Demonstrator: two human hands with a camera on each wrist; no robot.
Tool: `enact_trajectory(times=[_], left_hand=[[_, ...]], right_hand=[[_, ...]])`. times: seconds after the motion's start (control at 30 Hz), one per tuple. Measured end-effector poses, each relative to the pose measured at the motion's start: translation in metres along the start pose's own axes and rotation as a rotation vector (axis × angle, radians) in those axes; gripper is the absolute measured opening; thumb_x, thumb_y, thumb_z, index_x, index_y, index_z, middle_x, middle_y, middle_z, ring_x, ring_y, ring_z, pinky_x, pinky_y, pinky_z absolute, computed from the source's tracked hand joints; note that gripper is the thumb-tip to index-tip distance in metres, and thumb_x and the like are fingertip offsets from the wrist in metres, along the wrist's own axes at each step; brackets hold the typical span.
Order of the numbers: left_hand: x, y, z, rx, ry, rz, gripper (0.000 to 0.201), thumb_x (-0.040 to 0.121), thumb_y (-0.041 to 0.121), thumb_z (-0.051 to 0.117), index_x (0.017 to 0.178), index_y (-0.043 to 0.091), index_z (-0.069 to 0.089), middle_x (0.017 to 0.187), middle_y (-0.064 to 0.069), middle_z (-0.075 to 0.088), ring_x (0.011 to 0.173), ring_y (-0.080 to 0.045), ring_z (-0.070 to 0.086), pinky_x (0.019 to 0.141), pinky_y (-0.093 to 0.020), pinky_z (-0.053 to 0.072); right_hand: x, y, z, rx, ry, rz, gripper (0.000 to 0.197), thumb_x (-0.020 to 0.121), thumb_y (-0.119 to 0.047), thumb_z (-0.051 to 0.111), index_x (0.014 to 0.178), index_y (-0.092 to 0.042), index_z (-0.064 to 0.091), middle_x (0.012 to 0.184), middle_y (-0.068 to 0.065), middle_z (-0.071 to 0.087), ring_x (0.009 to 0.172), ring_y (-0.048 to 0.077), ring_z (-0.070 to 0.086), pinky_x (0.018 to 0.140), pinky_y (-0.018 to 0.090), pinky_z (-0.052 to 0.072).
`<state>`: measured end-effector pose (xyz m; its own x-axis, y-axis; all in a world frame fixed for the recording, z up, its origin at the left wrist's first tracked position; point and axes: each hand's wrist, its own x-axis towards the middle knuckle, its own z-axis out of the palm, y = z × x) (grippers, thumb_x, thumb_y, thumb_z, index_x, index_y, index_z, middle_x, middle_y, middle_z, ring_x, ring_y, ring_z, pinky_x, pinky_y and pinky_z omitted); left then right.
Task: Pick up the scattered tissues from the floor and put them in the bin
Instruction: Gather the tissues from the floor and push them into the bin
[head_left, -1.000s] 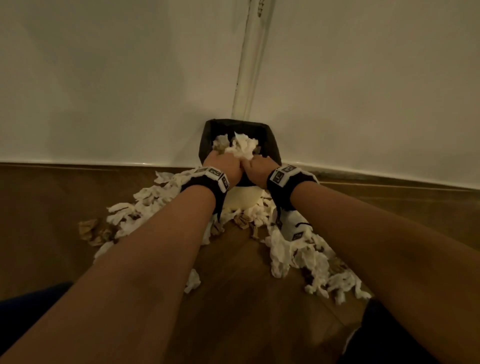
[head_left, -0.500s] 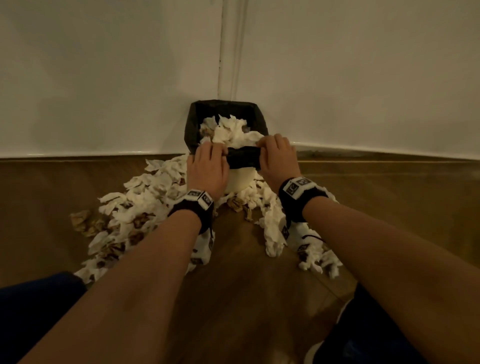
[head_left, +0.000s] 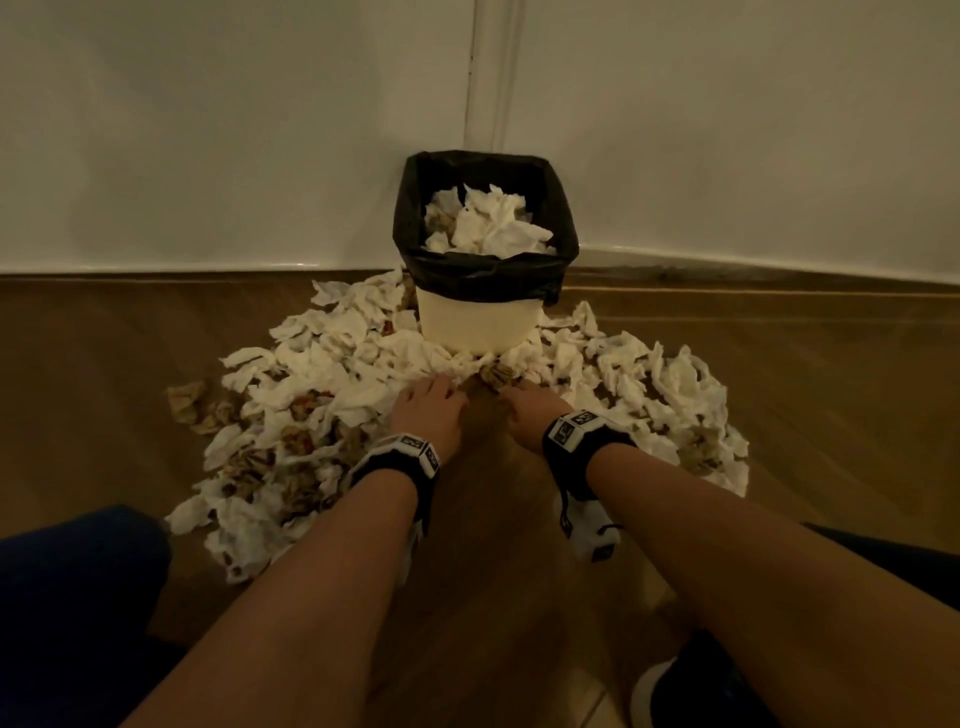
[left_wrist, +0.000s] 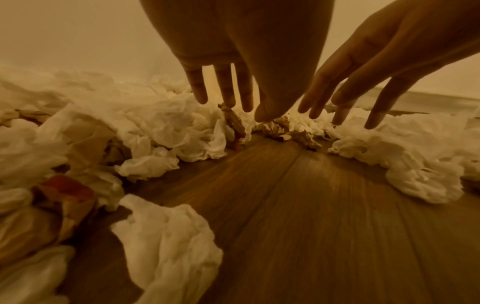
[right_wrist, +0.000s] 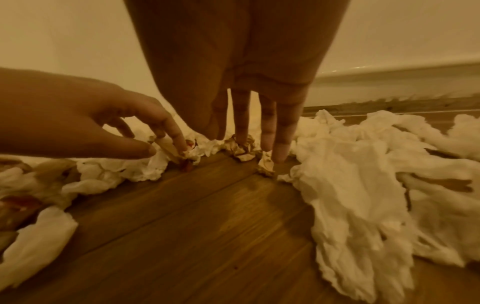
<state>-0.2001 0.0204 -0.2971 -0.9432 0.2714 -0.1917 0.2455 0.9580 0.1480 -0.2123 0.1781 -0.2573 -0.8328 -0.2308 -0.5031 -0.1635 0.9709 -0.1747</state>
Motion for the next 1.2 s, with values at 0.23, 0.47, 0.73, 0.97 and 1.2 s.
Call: enact_trajectory(times=[0.23,0.47,0.73,0.97,1.2], left_hand=[[0.021,-0.001,0.011,0.003,-0.208,-0.075,0.052,0.092,0.027,0.045,0.142,0.032,0.030,0.153,-0.006,0.013,0.139,-0.039,0.012,0.114,-0.050,0.018],[0.020,-0.004,0.029,-0.006,-0.371,-0.131,0.049,0.097,0.018,0.042,0.144,0.023,0.027,0.143,-0.018,0.028,0.133,-0.040,0.026,0.103,-0.045,0.035],[0.005,-0.010,0.040,-0.053,-0.367,-0.093,0.026,0.092,0.010,0.052,0.118,0.011,0.056,0.137,-0.017,0.031,0.116,-0.037,0.045,0.096,-0.037,0.045],[-0.002,-0.018,0.045,-0.294,-0.289,-0.140,0.029,0.082,0.004,0.059,0.109,0.013,0.053,0.124,-0.009,0.036,0.094,-0.020,0.048,0.073,-0.024,0.040],[0.006,-0.009,0.039,-0.301,-0.266,-0.146,0.042,0.080,0.062,0.054,0.079,0.021,0.046,0.092,0.000,0.031,0.085,-0.017,0.038,0.073,-0.031,0.038]], right_hand=[[0.016,0.004,0.011,-0.052,-0.020,-0.007,0.047,0.096,-0.019,0.039,0.143,-0.016,0.031,0.148,0.009,0.027,0.127,0.037,0.033,0.105,0.044,0.031],[0.030,0.015,0.017,0.027,0.003,0.068,0.052,0.093,-0.014,0.045,0.143,-0.020,0.032,0.147,0.008,0.023,0.132,0.036,0.027,0.107,0.045,0.035],[0.045,0.031,0.004,-0.055,0.216,0.084,0.044,0.089,-0.019,0.046,0.133,-0.023,0.047,0.151,0.005,0.015,0.135,0.041,0.017,0.104,0.046,0.039],[0.061,0.032,0.005,-0.006,0.048,0.068,0.051,0.089,-0.029,0.054,0.138,-0.025,0.043,0.148,0.009,0.024,0.132,0.038,0.029,0.109,0.042,0.031],[0.056,0.018,0.009,0.032,0.106,0.112,0.026,0.093,-0.006,0.049,0.111,-0.007,0.067,0.127,0.016,0.053,0.113,0.031,0.054,0.093,0.034,0.045]])
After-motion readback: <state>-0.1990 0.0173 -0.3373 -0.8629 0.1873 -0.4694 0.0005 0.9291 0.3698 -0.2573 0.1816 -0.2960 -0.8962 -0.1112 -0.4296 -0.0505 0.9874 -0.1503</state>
